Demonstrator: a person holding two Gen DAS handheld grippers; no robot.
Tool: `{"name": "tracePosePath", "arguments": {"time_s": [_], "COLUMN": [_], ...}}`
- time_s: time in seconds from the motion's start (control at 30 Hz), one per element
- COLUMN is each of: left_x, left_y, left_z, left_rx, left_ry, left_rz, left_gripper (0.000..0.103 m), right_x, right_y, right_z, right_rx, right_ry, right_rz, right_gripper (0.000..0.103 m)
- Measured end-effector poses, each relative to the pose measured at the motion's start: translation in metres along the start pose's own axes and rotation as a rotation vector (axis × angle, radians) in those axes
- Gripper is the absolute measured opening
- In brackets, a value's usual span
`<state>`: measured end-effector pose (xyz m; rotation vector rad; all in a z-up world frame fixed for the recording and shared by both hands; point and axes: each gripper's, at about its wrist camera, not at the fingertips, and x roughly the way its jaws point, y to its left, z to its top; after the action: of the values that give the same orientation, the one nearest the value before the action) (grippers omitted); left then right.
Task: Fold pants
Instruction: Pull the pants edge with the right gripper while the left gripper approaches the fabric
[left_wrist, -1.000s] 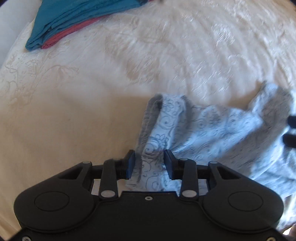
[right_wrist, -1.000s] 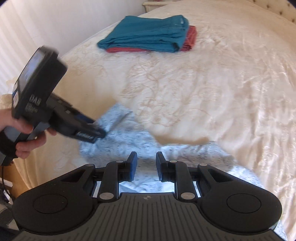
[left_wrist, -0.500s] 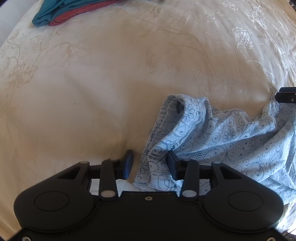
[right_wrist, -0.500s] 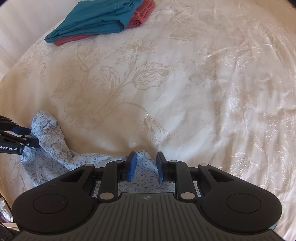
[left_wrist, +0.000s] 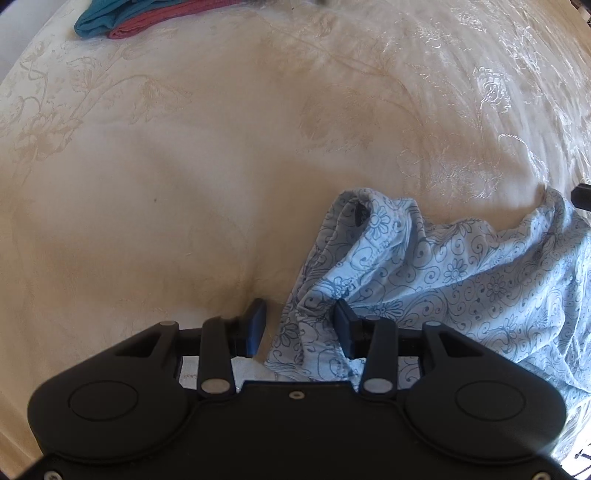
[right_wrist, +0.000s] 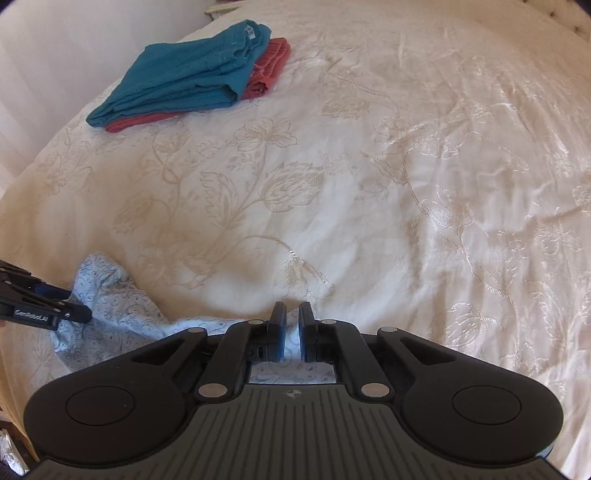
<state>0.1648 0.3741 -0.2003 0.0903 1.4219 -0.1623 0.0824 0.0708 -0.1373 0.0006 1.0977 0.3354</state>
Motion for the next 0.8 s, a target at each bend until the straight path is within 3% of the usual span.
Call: {"name": "tracePosePath", "arguments": {"time_s": [0.13, 0.33, 0.63, 0.67, 0.7, 0.8], "left_x": [-0.005, -0.002, 0.001, 0.001, 0.001, 0.009], "left_y": [-0.005, -0.003, -0.005, -0.005, -0.005, -0.005], "left_z": [0.002, 0.016, 0.034, 0.034, 0.034, 0.037], "left_rx": [-0.009, -0.067, -0.105, -0.105, -0.103, -0.097], "left_ry": [-0.007, 0.03, 0.064, 0.064, 0.063, 0.058], "left_rz": [0.009, 0.009, 0.006, 0.005, 0.005, 0.003], "left_gripper": [0.051, 0.051, 0.051, 0.051, 0.051, 0.052], "right_x": [-0.03, -0.036, -0.015, -0.016, -0.019, -0.04], "right_y": [0.019, 0.067, 0.097, 0.095, 0.09, 0.075], "right_z": [-0.029, -0.085, -0.123, -0.124, -0.123, -0.117], "right_rx": [-0.041, -0.281, -0.543, -0.541, -0.509, -0.376], "right_ry": [0.032, 0.123, 0.063, 0.042, 0.033, 0.003], "right_rz": [0.054, 0.048, -0.118, -0.115, -0.086, 0.014], "right_gripper": [0.011, 0.018, 0.021, 0.018, 0.002, 0.003]}}
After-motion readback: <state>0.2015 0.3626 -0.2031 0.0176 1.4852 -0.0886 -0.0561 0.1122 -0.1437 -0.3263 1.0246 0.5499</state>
